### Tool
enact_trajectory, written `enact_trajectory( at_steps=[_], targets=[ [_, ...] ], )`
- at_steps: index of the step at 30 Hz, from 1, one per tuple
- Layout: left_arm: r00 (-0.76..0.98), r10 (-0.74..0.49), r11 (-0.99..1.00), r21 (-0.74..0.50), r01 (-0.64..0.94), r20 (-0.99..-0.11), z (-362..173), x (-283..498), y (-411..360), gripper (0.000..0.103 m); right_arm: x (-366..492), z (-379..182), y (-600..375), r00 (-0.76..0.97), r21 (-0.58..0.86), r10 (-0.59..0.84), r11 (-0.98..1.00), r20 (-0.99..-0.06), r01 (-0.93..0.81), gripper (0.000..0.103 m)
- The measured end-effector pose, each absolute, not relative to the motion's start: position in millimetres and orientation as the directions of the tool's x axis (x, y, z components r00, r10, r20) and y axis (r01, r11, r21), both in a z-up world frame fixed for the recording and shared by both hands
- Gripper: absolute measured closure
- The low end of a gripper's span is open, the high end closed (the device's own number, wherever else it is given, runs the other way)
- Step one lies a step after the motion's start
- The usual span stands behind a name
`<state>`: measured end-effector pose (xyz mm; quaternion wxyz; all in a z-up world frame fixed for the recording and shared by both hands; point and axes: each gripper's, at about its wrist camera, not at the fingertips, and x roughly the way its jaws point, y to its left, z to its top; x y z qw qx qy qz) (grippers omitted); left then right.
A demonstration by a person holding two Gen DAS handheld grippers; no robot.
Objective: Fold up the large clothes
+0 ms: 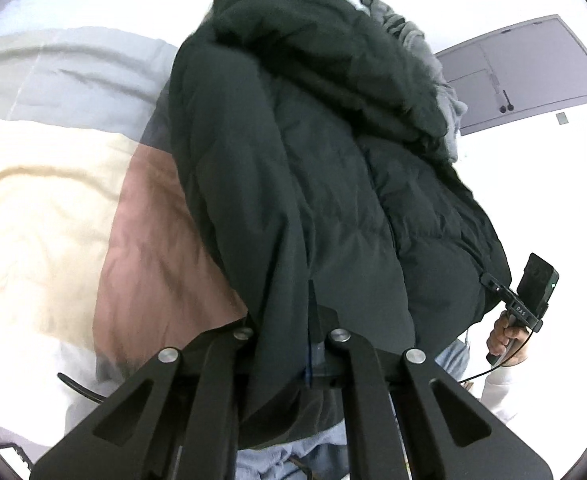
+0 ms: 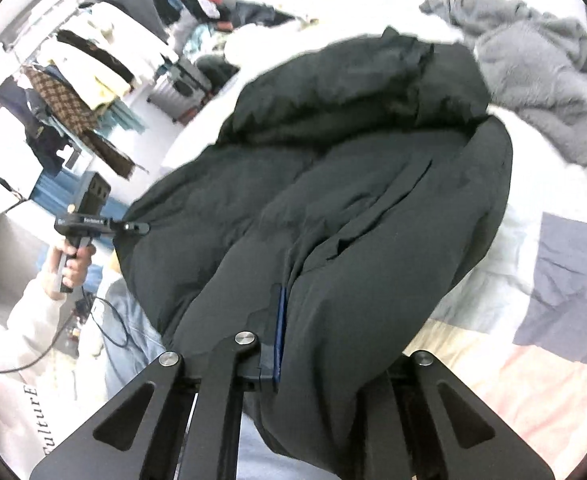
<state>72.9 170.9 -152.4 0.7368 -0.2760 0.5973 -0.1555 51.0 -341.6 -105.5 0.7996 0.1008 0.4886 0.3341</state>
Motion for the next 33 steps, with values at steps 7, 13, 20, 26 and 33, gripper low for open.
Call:
enact_trajectory(
  at_steps=[7,13,20,26,33],
  targets=[
    [0.278,-0.539,0.806,-0.583,-0.103,-0.795,-118.7,33.4,177.7,0.096,-5.8,-76.1,-349.2,0.375,0.505,0.657,0.748,-0.654,-0.431,0.096],
    [0.286,-0.541,0.803,-0.587,-0.103,-0.791,-113.6,15.3,184.4,0.096,-55.0,-55.8,-341.7,0.42,0.502,0.659,0.75,-0.624,-0.431,0.097],
    [0.292,-0.562,0.781,-0.613,-0.121,-0.774,-103.8,-9.2,186.4,0.095,-87.4,-37.2,-351.0,0.465,0.541,0.675,0.738,-0.573,-0.404,0.098],
    [0.299,-0.561,0.78,-0.614,-0.121,-0.772,-101.2,0.8,187.6,0.09,-71.5,-34.0,-353.0,0.488,0.547,0.669,0.741,-0.56,-0.389,0.098],
    [0.281,-0.526,0.805,-0.576,-0.139,-0.803,-99.4,40.1,184.4,0.086,-36.7,-40.7,-354.8,0.504,0.575,0.665,0.74,-0.551,-0.348,0.098]
  ],
)
